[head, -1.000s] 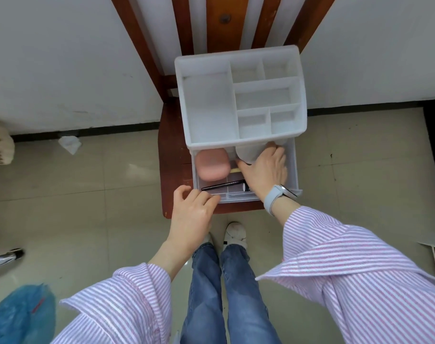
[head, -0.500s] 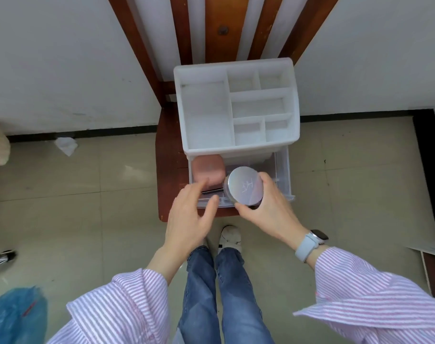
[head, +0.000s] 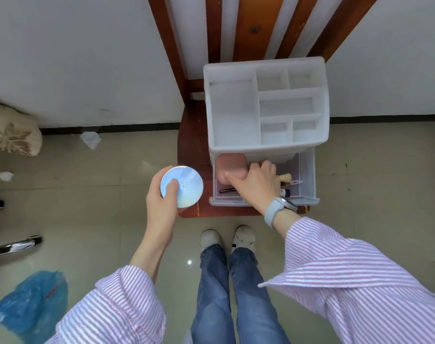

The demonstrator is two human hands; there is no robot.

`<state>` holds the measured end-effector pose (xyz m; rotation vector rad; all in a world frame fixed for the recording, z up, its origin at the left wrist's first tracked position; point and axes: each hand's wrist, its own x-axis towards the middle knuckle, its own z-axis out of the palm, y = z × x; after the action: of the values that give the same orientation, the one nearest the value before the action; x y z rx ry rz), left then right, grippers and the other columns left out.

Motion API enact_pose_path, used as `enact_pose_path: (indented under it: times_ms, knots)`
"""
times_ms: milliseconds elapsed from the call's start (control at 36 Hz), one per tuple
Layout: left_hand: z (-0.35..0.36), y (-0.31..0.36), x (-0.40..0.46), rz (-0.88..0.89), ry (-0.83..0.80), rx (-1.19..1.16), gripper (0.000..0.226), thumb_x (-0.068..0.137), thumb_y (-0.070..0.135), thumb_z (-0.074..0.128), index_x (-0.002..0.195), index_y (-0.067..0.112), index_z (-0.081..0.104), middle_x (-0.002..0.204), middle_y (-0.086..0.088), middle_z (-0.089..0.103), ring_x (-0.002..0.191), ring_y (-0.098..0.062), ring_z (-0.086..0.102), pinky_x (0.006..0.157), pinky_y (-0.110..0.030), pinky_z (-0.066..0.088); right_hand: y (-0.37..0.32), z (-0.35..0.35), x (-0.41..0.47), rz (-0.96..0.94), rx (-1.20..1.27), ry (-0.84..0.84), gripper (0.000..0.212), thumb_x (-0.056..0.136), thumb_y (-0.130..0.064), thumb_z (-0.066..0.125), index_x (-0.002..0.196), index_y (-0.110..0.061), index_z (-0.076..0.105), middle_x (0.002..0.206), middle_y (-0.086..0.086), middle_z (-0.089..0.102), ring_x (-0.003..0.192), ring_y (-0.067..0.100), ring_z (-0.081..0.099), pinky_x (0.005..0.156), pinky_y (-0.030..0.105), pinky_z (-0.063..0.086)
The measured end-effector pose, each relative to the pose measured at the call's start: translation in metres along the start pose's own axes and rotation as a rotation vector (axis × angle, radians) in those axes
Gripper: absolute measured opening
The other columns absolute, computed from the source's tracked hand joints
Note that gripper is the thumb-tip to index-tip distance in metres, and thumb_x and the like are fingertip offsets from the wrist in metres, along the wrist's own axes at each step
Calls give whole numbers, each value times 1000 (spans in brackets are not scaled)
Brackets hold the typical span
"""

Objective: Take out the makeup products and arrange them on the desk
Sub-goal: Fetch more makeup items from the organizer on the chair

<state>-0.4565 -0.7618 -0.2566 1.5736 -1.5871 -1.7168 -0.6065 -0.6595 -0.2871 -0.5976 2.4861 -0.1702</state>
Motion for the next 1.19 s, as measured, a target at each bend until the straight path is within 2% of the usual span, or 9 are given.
enact_pose_path:
  times_ms: [167, 472, 583, 667, 833, 917, 1028, 1111, 1194]
  knots:
    - [-8, -11, 3, -61, -13, -4, 30, 93, 12, 43, 113, 30, 55, 109, 10, 58, 97, -8, 56, 55, -14, 48, -14, 10, 5, 83, 65, 105, 66, 76, -56, 60, 111, -1, 51, 117, 16, 51, 111, 32, 45, 90, 39, 37]
    - [-11, -13, -2, -120, -78, -95, 33, 95, 13, 46, 108, 43, 53, 117, 10, 54, 109, -20, 54, 64, -30, 53, -3, -6, -38, 86, 717, 161, 33, 87, -31, 61, 111, -14, 45, 99, 2, 58, 92, 19, 58, 74, 28, 44]
    - [-9, -11, -4, -169, -161, -150, 30, 84, 29, 51, 111, 39, 55, 126, 2, 54, 111, -23, 56, 74, -39, 55, -15, -12, -56, -31, 944, 36, 23, 89, -24, 58, 108, -21, 45, 95, -9, 56, 86, 2, 55, 70, 10, 46]
    - [-5, -5, -8, -181, -206, -268, 29, 92, 37, 48, 117, 24, 54, 119, -2, 57, 97, -19, 60, 65, -37, 54, -31, -14, -59, -98, 942, -73, 20, 88, -23, 59, 104, -21, 47, 87, -11, 55, 77, 1, 53, 67, 12, 44]
    - [-5, -7, -9, -89, -262, -178, 48, 63, 48, 69, 108, 33, 58, 119, -4, 58, 103, -17, 59, 79, -35, 52, -39, -2, -68, -190, 842, -98, 20, 89, -23, 58, 107, -13, 59, 100, -3, 52, 87, 12, 57, 86, 29, 49]
    - [-4, -10, -7, -78, -237, -150, 43, 62, 48, 70, 103, 40, 61, 118, 0, 60, 107, -16, 58, 85, -36, 52, -23, -8, -65, -270, 746, -48, 19, 93, -16, 51, 107, -10, 62, 102, -2, 52, 87, 3, 54, 82, 15, 44]
    - [-7, -14, -5, -71, -165, -107, 36, 68, 41, 69, 102, 42, 58, 114, 7, 60, 106, -13, 58, 87, -33, 50, 16, -16, -32, -315, 174, 79, 27, 93, -18, 49, 117, -10, 56, 111, 3, 53, 103, 16, 49, 87, 24, 37]
    - [-10, -18, -7, -76, -136, -96, 35, 70, 37, 65, 103, 41, 56, 113, 10, 60, 102, -9, 58, 82, -26, 50, 37, -19, -4, -312, -291, -26, 37, 91, -33, 49, 124, -16, 48, 120, 6, 51, 113, 24, 43, 92, 37, 37]
    - [-12, -21, -10, -86, -112, -99, 34, 70, 37, 65, 103, 41, 57, 112, 11, 60, 99, -6, 58, 75, -20, 49, 38, -24, 12, -360, -459, -100, 46, 85, -42, 54, 121, -15, 47, 121, 8, 52, 113, 27, 43, 89, 39, 35]
